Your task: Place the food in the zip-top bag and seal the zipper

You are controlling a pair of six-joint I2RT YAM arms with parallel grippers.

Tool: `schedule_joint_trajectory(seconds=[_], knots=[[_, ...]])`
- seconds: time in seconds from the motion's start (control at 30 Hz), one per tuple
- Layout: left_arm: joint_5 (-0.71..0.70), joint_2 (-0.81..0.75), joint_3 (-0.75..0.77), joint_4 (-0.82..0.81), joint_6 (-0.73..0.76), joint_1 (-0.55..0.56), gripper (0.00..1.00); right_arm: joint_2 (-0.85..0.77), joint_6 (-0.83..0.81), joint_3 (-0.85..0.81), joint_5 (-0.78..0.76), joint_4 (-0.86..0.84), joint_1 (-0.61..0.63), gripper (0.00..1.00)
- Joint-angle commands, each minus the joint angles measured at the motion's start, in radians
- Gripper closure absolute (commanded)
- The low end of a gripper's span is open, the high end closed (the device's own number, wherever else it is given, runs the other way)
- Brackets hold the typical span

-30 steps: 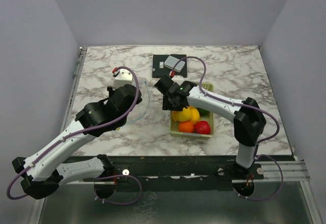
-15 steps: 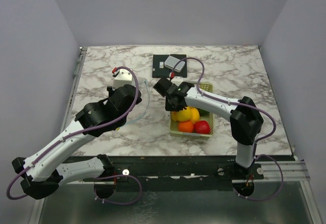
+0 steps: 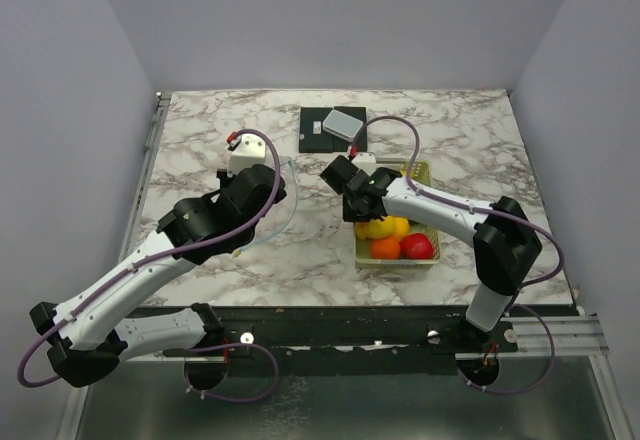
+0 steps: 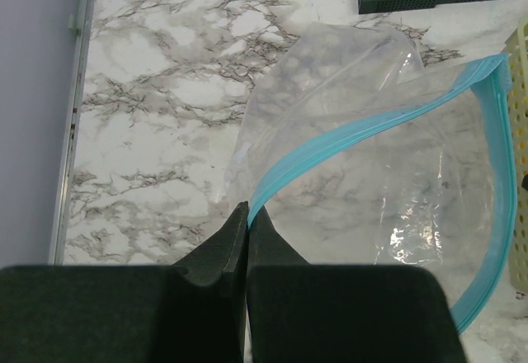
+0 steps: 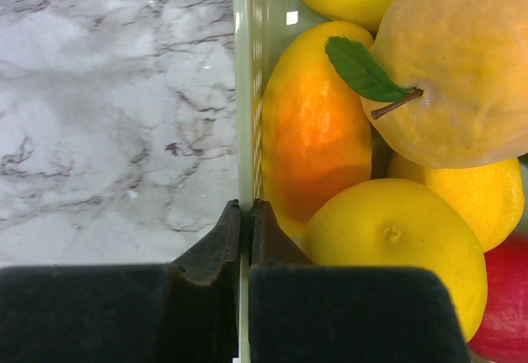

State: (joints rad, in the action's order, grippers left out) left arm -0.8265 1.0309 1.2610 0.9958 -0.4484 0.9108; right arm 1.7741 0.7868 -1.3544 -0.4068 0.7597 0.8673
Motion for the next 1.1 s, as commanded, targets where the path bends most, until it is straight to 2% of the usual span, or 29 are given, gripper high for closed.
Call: schedule_joint_trajectory(seconds=[0.0,0.17,0.4,0.43,0.5,0.6,0.83,1.07], knots=[[0.026,0.016,0.009,0.010,-0.022,-0.004,1.00,-0.044,-0.084,0.078,-0.068,0.006,-0.043,0.99],[0.035,0.045,0.010,0.013,-0.035,-0.004,1.00,-0.076,-0.191,0.139,-0.052,-0.041,-0.063,0.99],[0.038,0.072,0.009,0.022,-0.070,-0.003,1.00,-0.124,-0.232,0.182,-0.005,-0.086,-0.076,0.99],[0.037,0.073,0.008,0.021,-0.071,-0.003,1.00,-0.139,-0.230,0.182,0.004,-0.092,-0.076,0.96],[0.041,0.076,0.007,0.021,-0.076,-0.004,1.00,-0.173,-0.229,0.178,0.022,-0.101,-0.076,0.80],[0.049,0.077,0.000,0.021,-0.084,-0.003,1.00,-0.220,-0.225,0.156,0.041,-0.094,-0.075,0.64],[0.052,0.082,-0.029,0.015,-0.095,-0.003,1.00,-0.297,-0.213,0.083,0.076,-0.018,-0.076,0.44],[0.047,0.094,-0.029,0.006,-0.083,-0.003,1.00,-0.374,-0.219,0.079,0.002,0.072,-0.076,0.24]])
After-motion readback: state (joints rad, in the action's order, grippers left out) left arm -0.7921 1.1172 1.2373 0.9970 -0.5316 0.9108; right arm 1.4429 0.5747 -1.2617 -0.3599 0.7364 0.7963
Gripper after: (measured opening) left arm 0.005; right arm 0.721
